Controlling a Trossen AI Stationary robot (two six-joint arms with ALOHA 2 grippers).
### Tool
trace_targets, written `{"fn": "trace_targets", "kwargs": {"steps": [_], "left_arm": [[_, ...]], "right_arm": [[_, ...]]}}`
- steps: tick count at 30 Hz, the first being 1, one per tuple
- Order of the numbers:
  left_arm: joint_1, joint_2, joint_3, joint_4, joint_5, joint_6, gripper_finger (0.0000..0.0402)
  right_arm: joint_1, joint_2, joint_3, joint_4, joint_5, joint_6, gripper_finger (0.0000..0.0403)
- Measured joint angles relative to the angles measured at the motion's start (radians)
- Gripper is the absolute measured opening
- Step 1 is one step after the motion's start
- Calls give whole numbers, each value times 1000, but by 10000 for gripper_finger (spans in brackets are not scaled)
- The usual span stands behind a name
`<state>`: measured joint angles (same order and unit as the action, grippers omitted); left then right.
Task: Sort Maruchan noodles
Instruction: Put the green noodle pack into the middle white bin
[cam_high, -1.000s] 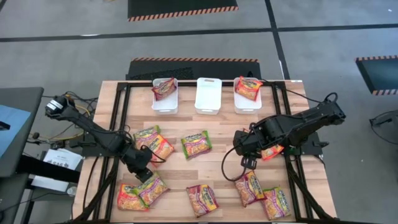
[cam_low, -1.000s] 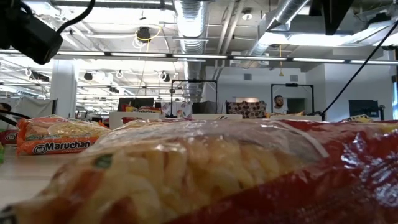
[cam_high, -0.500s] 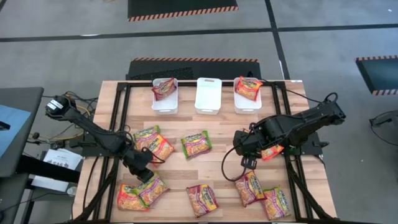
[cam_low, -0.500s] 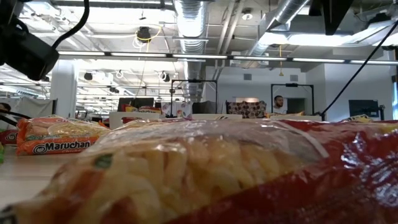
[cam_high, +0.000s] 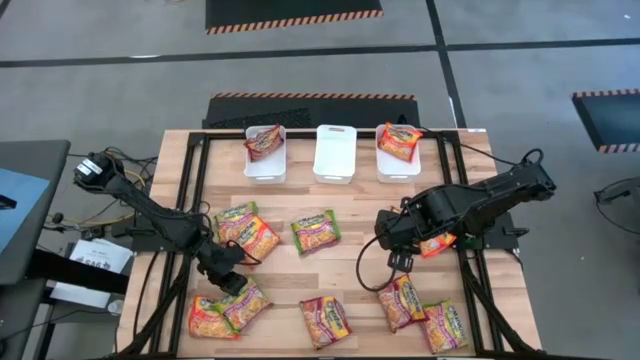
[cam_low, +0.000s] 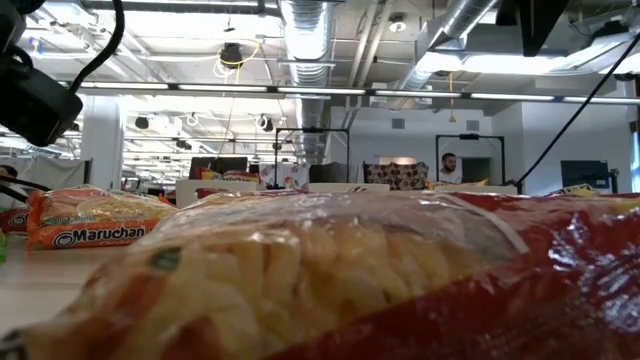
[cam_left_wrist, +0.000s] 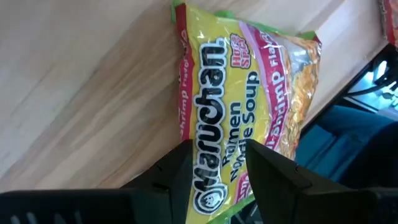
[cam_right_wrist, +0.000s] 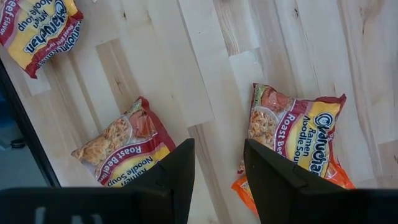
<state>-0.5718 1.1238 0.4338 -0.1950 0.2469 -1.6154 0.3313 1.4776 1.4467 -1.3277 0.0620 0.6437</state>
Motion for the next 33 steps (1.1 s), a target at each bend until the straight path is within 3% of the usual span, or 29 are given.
{"fn": "trace_targets", "kwargs": {"steps": [13,17,23,33], "left_arm": [[-4,136,0,124,40,23,129],[-4,156,-1,204,52,62,96],[-4,153,0,239,10,74,9],[42,152,3,414,-63,134,0]], "right_arm": [[-21,0,0,-2,0,0,164],[-33,0,0,-3,1,0,164],[-53,0,0,-2,1,2,164],[-60,0,0,9,0,3,164]]}}
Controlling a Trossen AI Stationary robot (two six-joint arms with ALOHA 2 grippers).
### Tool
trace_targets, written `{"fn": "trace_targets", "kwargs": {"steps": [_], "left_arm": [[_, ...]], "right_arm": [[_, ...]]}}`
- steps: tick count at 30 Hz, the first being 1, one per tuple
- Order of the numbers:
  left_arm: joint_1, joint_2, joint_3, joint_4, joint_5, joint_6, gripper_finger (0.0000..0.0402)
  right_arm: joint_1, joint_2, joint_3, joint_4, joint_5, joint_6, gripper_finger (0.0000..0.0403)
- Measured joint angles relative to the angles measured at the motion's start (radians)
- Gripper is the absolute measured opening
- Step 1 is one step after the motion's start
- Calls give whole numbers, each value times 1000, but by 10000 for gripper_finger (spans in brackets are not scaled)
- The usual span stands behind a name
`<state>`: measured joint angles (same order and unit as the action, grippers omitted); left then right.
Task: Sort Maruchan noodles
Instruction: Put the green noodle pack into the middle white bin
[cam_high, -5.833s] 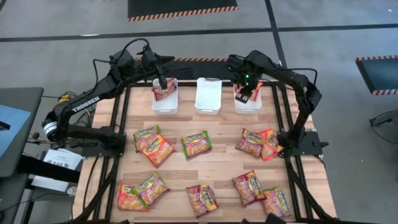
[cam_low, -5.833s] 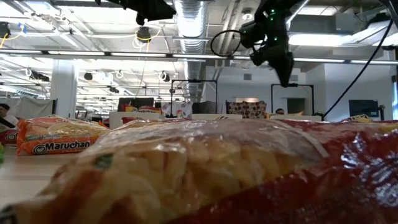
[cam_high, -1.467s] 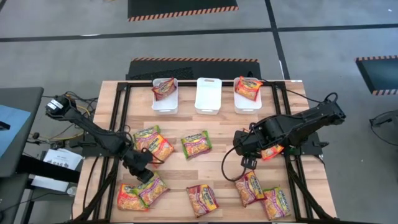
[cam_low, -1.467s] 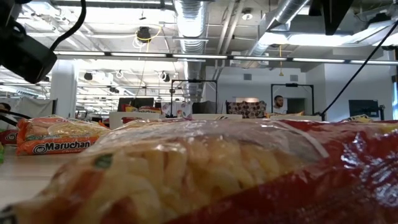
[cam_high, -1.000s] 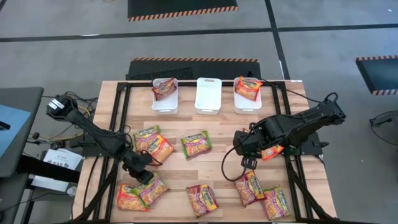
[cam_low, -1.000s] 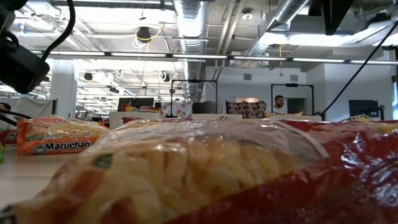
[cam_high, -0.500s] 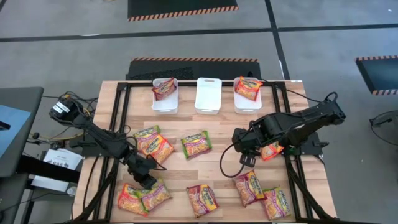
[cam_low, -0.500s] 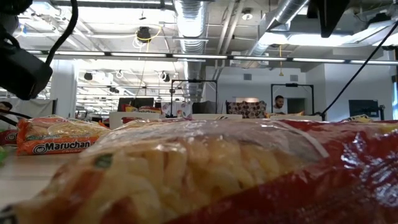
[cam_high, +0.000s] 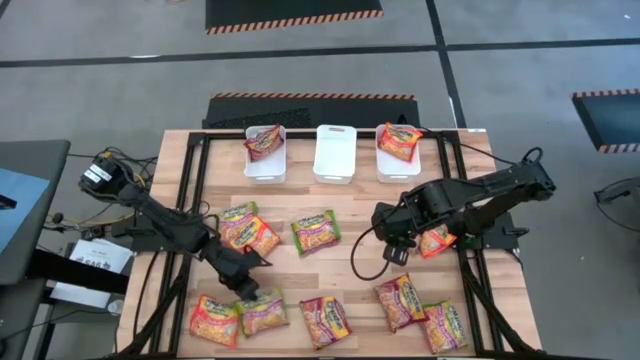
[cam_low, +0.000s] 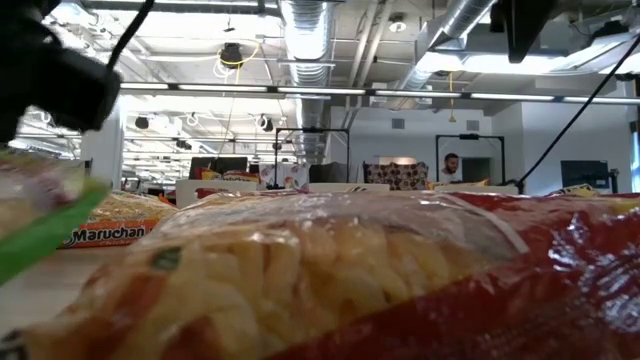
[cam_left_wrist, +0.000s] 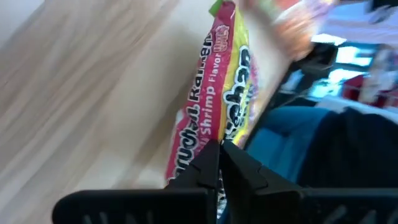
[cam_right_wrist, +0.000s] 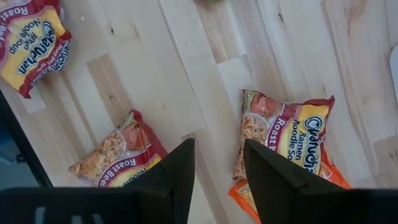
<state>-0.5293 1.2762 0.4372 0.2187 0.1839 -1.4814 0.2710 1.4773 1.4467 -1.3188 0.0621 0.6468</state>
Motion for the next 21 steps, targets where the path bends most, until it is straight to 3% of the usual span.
{"fn": "trace_targets", "kwargs": {"steps": [9,18,21], "left_arm": [[78,0,27,12,46,121,0],[174,0,27,9,66,187,0],[218,0,27,14,125,188,0]], "right_arm": [[-8,0,0,94,-35,-5,164],[-13,0,0,205,-87,-128,164],[-12,0,0,236,-87,-133,164]]}}
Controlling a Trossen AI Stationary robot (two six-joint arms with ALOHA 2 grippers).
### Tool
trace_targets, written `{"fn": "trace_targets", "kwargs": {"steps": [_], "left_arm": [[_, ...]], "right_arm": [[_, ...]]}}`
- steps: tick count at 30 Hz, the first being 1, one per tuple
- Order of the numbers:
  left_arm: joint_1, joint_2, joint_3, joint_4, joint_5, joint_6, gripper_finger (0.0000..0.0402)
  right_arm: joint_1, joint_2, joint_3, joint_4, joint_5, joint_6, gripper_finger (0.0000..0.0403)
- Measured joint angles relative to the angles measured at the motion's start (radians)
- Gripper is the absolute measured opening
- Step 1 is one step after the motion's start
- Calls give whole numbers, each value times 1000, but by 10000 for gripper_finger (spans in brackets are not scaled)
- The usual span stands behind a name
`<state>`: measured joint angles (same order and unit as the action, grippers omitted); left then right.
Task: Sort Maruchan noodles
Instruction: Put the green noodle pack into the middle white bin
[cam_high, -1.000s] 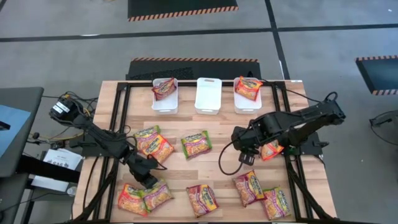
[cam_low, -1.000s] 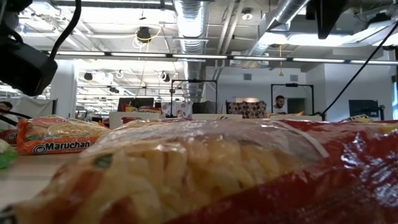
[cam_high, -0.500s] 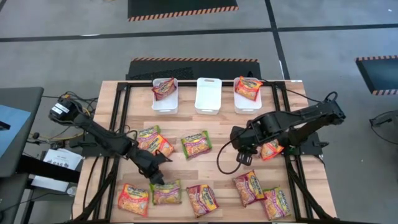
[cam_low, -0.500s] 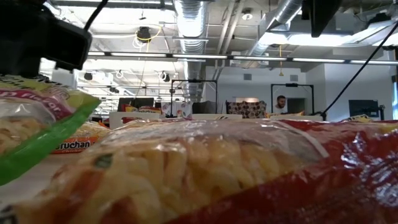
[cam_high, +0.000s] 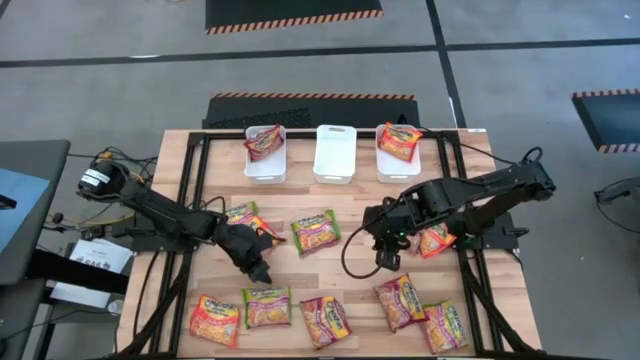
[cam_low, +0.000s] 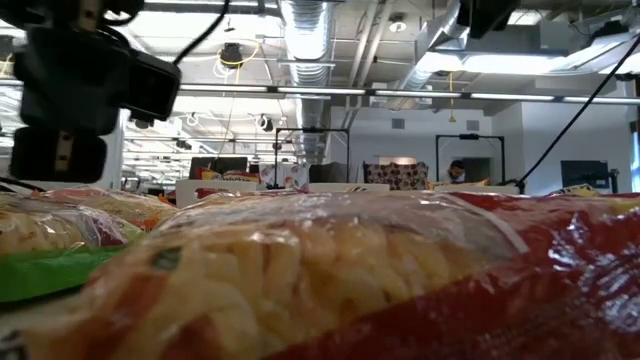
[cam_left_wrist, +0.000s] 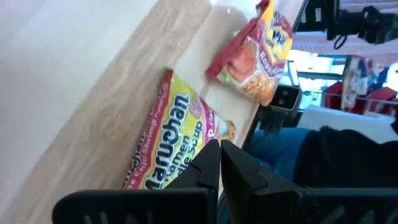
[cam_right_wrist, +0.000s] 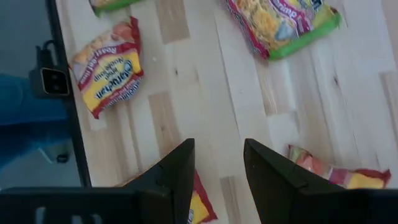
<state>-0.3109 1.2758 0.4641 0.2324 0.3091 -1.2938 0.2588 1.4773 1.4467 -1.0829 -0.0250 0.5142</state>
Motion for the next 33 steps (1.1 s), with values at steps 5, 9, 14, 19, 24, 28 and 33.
{"fn": "trace_targets", "kwargs": {"steps": [5,9,14,19,24,28,33], "left_arm": [[-4,-53,1,0,108,-12,0],[-44,-137,2,-20,98,-81,0],[-158,-213,2,-116,10,-218,0],[-295,-192,1,-159,-88,-272,0],[-351,-176,1,-161,-115,-274,0],[-371,-176,1,-170,-134,-273,0],[-387,-176,1,-176,-175,-260,0]], "right_arm": [[0,0,0,49,0,-3,164],[0,0,0,96,0,1,164],[0,29,1,195,1,65,164],[0,109,0,295,-2,136,164],[0,187,0,429,-43,167,164],[0,249,1,552,-88,174,172],[-6,321,0,690,-112,219,203]]}}
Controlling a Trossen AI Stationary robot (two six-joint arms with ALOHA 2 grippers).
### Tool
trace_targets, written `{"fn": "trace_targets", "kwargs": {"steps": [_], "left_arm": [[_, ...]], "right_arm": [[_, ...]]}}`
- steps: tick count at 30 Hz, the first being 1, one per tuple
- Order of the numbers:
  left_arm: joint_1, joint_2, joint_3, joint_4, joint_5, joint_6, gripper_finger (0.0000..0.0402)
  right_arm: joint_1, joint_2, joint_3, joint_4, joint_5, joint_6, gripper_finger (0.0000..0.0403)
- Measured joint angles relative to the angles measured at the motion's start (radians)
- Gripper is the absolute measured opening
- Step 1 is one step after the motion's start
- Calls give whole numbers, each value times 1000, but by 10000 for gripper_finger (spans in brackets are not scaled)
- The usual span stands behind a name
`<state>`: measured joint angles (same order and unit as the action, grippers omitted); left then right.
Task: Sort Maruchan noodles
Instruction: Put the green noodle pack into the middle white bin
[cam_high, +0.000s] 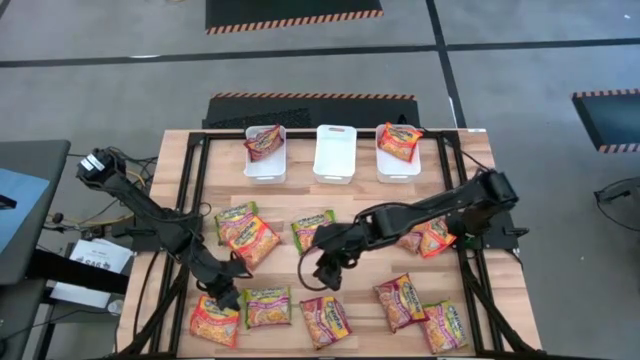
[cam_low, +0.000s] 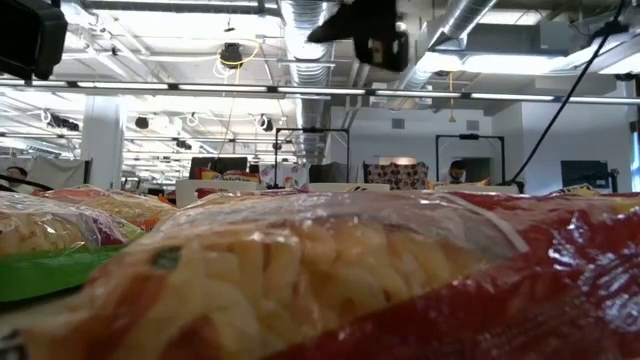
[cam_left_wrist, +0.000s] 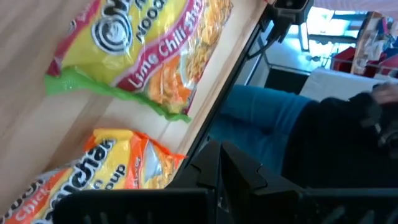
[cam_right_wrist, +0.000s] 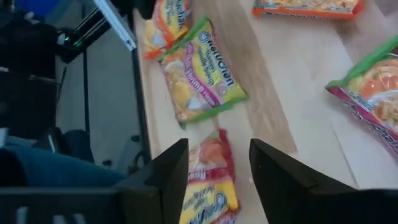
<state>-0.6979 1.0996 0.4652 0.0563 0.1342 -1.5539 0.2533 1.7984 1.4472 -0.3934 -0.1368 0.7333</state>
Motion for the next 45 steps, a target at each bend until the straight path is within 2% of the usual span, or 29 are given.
{"fn": "trace_targets", "kwargs": {"steps": [5,14,22,39,45], "left_arm": [[0,0,0,-17,-40,21,0],[-1,126,0,46,-73,24,0],[-2,204,-1,74,-63,-1,0],[9,397,0,220,-64,-15,0],[22,443,0,259,-74,-23,0]], "right_arm": [[-8,77,-1,111,-6,44,231],[-17,188,0,273,-126,131,234],[-27,188,0,273,-130,141,234],[-34,286,1,331,-143,368,234],[-33,286,1,323,-148,376,234]]}}
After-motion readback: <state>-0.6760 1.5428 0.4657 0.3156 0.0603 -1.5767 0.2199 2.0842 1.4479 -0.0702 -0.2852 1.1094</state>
